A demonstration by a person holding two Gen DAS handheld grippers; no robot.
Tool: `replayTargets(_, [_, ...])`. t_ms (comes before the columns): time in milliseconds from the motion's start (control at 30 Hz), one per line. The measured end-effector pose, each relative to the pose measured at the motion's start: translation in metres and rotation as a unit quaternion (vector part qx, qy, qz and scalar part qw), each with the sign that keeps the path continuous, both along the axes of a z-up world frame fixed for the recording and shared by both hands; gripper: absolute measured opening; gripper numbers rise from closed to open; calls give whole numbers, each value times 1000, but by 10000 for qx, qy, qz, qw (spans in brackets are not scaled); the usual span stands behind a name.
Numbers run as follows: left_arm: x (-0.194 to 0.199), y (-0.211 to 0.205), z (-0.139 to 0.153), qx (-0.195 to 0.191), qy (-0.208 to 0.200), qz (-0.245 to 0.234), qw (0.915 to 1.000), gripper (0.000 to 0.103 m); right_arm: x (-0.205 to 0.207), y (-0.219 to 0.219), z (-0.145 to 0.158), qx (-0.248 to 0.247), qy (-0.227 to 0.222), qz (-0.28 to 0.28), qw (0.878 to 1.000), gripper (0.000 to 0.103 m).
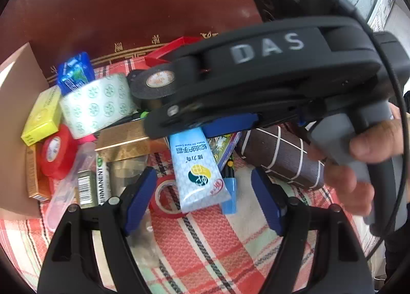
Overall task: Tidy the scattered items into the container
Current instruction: 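Grasp the blue-and-white hand cream tube with the right gripper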
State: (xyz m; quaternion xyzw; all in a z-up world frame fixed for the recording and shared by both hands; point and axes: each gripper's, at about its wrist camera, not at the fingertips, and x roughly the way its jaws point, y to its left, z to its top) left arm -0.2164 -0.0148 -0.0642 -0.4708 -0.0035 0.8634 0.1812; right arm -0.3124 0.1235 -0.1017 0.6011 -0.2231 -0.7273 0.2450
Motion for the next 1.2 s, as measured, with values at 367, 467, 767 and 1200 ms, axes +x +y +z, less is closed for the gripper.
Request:
replayTargets(367, [-15, 15, -15, 365, -82, -66, 9993, 62, -5, 8, -22, 241, -75, 172, 9995, 14])
replayTargets(467, [-16, 18, -11, 190, 8, -16, 9998, 62, -8, 13, -29, -51, -188, 22, 9998, 14])
replayTargets(767, [-13, -20, -8, 190, -98, 378, 9991, 76, -12, 18, -34, -432, -379, -409, 9975, 14])
replayTargets(1200, [-39, -16, -31, -251, -69, 302, 9992, 81, -18, 5, -36, -460, -183, -559, 9972, 20])
